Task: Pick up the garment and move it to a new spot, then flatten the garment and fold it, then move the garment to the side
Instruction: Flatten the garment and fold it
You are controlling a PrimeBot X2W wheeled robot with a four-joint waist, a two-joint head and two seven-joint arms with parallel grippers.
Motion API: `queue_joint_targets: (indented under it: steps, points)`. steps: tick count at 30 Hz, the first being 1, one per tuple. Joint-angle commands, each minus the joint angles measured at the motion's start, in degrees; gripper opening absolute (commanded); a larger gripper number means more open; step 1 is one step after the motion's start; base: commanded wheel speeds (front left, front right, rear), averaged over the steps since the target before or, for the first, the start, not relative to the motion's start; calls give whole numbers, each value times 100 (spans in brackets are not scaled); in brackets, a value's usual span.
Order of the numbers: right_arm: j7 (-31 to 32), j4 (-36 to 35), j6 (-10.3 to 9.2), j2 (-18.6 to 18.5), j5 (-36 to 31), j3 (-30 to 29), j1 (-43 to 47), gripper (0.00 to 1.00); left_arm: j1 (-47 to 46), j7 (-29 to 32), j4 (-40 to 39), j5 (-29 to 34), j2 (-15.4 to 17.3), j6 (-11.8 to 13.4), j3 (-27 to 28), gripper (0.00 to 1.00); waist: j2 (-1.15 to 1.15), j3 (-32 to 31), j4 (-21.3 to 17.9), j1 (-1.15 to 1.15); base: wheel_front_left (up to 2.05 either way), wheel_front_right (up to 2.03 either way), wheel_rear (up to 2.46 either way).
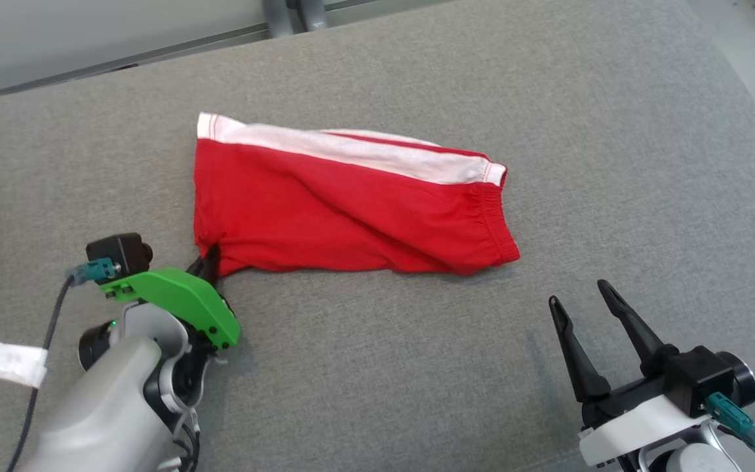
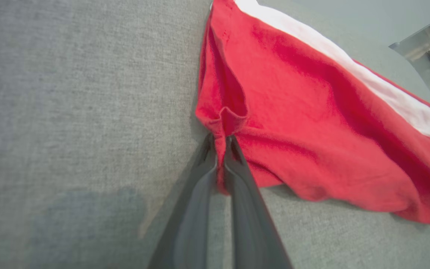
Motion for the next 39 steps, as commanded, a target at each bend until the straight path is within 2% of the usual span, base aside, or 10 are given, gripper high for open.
queue_joint_targets:
  steps: [1, 11, 20, 21, 24, 26, 27, 28, 34, 39]
  points:
    - [-16, 30, 1, -77, -71, -16, 84, 100, 270, -170, -146, 42, -46, 90, -31, 0, 67, -427, 536, 0, 0, 0, 0]
    - [-16, 105, 1, -187, -277, -199, 240, 100, 1184, -736, -792, 107, -295, 382, -180, 0, 67, -729, 1055, 0, 0, 0, 0]
    - [-16, 87, 1, -146, -361, -449, 331, 100, 1541, -916, -1030, 187, -320, 365, -244, 0, 67, -930, 1204, 0, 0, 0, 0]
    - [-16, 80, 1, -137, -364, -469, 334, 100, 1555, -930, -1044, 204, -331, 376, -244, 18, 67, -940, 1212, 0, 0, 0, 0]
    - [-16, 80, 1, -134, -370, -487, 364, 100, 1621, -900, -1073, 201, -342, 388, -295, 12, 67, -982, 1221, 0, 0, 0, 0]
    - [-16, 66, 1, -135, -358, -505, 367, 100, 1650, -873, -1102, 207, -322, 396, -316, 56, 67, -986, 1223, 0, 0, 0, 0]
    - [-16, 66, 1, -133, -350, -513, 370, 100, 1648, -897, -1100, 254, -291, 427, -316, 92, 67, -986, 1221, 0, 0, 0, 0]
    - [-16, 74, 1, -134, -342, -519, 365, 100, 1649, -915, -1101, 325, -259, 448, -353, 100, 67, -986, 1215, 0, 0, 0, 0]
    - [25, 128, 1, -118, -231, -533, 164, 100, 1701, -1109, -1291, 790, -79, 731, -273, 100, 67, -935, 1167, 0, 0, 0, 0]
    - [218, 212, 1, -102, -84, -555, -130, 100, 2044, -1169, -2009, 1755, 113, 1036, 368, 100, 67, -930, 1162, 0, 0, 0, 0]
